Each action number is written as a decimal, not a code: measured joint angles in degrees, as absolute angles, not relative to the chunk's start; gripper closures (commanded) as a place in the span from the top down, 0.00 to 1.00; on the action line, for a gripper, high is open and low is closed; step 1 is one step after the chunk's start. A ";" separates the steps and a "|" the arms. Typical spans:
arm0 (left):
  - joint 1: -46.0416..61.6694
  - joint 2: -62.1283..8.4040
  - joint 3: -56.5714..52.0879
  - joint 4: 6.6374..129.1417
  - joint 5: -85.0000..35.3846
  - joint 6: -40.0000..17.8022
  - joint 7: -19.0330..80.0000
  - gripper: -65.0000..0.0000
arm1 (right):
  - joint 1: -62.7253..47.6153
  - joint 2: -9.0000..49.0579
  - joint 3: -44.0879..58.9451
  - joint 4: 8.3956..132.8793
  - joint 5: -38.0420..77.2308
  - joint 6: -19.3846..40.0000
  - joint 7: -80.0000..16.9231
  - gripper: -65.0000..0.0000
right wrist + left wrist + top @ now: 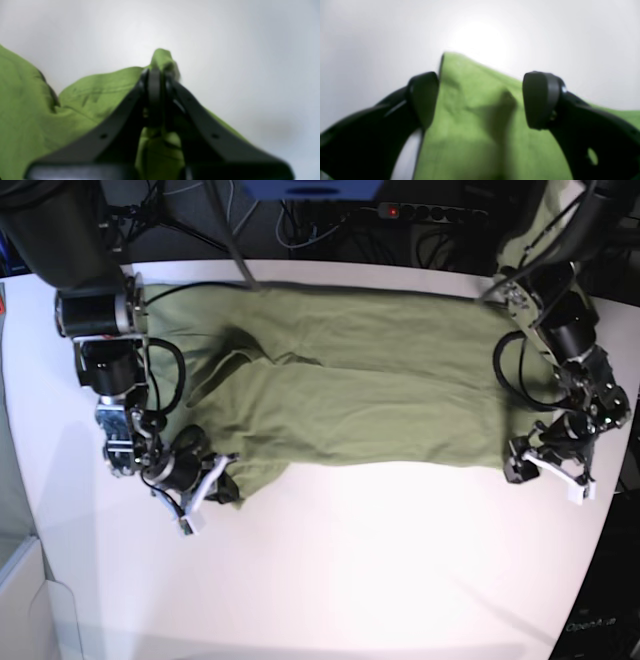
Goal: Fold the T-shirt properly
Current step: 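Grasp the hem corners with the left and right grippers, then fold the hem over onto the shoulder edge with both grippers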
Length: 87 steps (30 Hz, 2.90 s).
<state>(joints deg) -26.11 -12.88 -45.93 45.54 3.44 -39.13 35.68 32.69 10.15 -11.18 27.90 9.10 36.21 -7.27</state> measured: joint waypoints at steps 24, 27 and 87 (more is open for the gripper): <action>-26.17 -13.04 -45.82 43.11 3.01 -39.38 37.39 0.04 | 32.67 10.33 -11.18 27.92 9.13 36.45 -7.18 0.01; -26.20 -13.06 -45.95 43.11 3.01 -39.44 37.69 0.05 | 32.01 10.33 -11.20 29.85 8.58 36.40 -7.97 0.01; 2.92 -0.14 -45.95 93.47 -6.68 -39.88 38.76 0.04 | -26.09 10.63 -0.34 110.26 6.98 35.97 -23.55 0.01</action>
